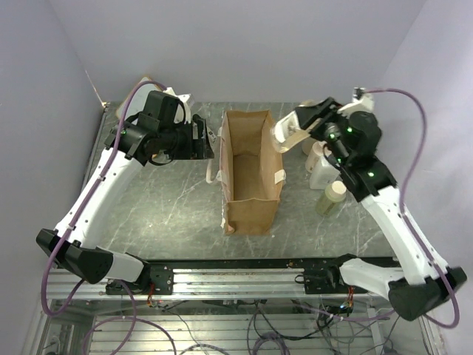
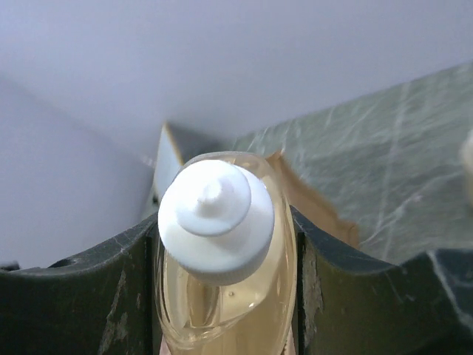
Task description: Take the personal care products out of the canvas bag
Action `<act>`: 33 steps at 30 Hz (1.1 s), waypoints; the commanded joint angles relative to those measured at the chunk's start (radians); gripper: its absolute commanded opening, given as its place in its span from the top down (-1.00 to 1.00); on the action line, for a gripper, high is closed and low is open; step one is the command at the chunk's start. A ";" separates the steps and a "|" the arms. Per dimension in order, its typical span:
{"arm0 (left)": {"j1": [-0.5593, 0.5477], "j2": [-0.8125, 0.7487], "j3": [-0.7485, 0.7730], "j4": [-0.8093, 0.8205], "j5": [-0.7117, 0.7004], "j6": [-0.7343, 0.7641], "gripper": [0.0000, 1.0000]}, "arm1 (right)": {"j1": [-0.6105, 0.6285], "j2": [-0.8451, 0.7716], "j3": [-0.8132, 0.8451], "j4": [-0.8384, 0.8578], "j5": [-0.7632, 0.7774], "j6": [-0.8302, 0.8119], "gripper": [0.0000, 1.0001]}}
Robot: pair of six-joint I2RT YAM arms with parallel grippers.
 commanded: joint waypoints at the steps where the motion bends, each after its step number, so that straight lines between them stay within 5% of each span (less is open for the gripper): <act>1: 0.004 0.018 0.023 0.042 0.074 -0.020 -0.69 | -0.014 -0.108 0.117 -0.028 0.270 0.050 1.00; 6: -0.005 0.028 0.029 0.042 0.078 -0.025 -0.69 | -0.014 -0.056 0.253 -0.243 0.249 -0.168 1.00; 13: -0.007 0.022 0.024 0.037 0.066 -0.025 -0.69 | -0.014 -0.087 0.102 -0.205 0.217 -0.352 1.00; 33: -0.005 -0.010 0.049 -0.045 -0.004 -0.014 -0.70 | -0.030 0.072 -0.545 0.707 0.231 -0.535 1.00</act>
